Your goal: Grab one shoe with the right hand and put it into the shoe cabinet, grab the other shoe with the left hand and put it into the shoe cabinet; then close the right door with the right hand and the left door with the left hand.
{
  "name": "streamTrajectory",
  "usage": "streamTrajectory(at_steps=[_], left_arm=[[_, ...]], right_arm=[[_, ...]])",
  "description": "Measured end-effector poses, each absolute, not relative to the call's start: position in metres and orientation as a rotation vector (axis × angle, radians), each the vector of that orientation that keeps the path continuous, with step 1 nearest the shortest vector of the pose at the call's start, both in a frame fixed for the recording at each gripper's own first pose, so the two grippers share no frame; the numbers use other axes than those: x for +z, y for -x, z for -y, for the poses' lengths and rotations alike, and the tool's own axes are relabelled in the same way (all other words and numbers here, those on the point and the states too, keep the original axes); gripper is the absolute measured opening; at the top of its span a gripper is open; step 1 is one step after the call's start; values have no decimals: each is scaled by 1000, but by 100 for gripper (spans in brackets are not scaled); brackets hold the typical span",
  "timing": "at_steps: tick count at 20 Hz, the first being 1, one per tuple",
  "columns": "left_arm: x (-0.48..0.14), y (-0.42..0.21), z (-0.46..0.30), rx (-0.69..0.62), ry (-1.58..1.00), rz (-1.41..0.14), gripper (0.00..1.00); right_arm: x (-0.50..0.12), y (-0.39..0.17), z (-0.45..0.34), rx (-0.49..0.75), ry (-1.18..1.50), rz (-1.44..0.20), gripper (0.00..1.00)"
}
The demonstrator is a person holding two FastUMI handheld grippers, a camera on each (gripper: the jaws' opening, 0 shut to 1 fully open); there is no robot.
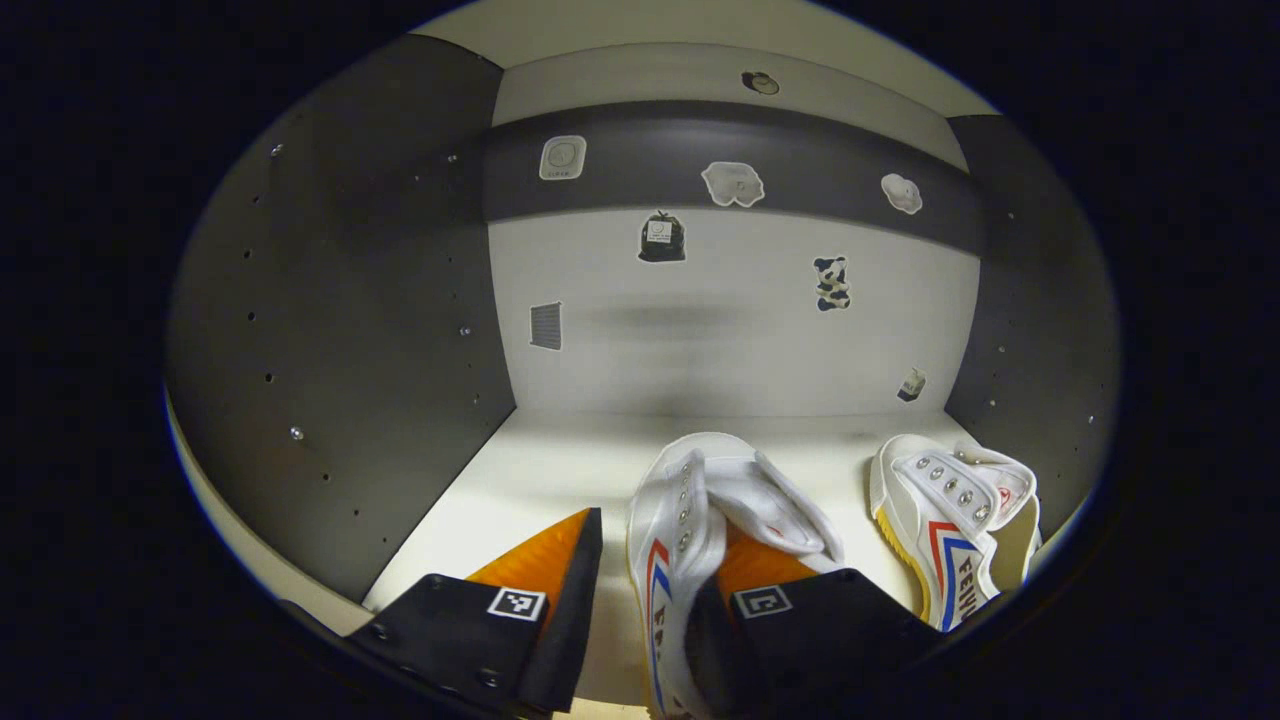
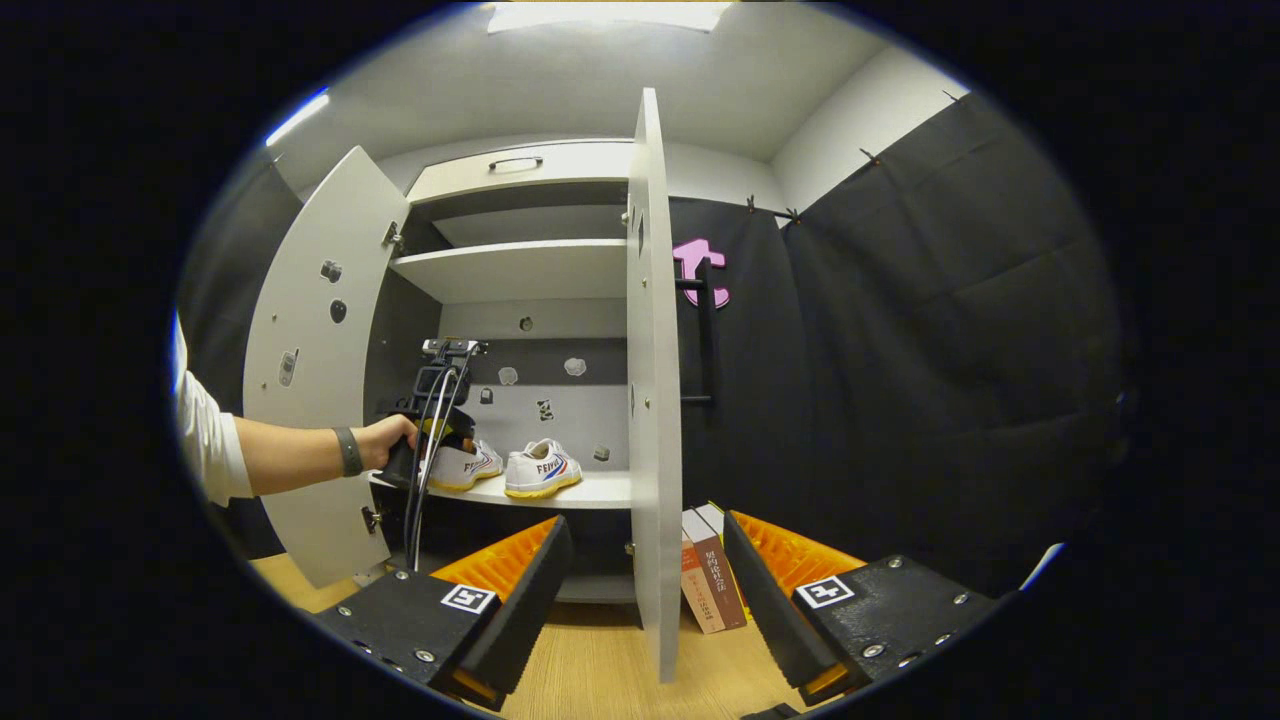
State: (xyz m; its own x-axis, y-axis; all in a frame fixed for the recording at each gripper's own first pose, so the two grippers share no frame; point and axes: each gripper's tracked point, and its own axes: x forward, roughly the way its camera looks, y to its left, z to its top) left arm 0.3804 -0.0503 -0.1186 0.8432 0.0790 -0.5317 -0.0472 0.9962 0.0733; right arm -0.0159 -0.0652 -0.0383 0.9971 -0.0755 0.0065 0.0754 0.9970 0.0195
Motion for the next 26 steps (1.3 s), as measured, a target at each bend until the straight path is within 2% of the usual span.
streamTrajectory(at_steps=[1, 7, 14, 18, 20, 23, 26], left_arm=[[-114, -376, 49, 68, -48, -547, 65], [-73, -333, 50, 36, 28, -397, 99], [1, -237, 74, -112, 26, -172, 96], [22, -175, 85, -159, 56, -118, 94], [25, -144, 84, -162, 60, -111, 99], [19, -107, 74, -137, 71, -93, 94], [1, -76, 58, -91, 56, -105, 97]], right_arm=[[-37, 15, 65, -75, -19, 10, 93], [-33, 17, 62, -62, -29, 18, 93], [-28, 20, 61, -39, -9, 20, 93], [-27, 20, 50, 2, -31, 13, 93], [-29, 19, 47, 13, -33, 10, 93], [-32, 20, 43, 21, -24, 10, 93], [-38, 19, 40, 28, -39, -2, 93]])
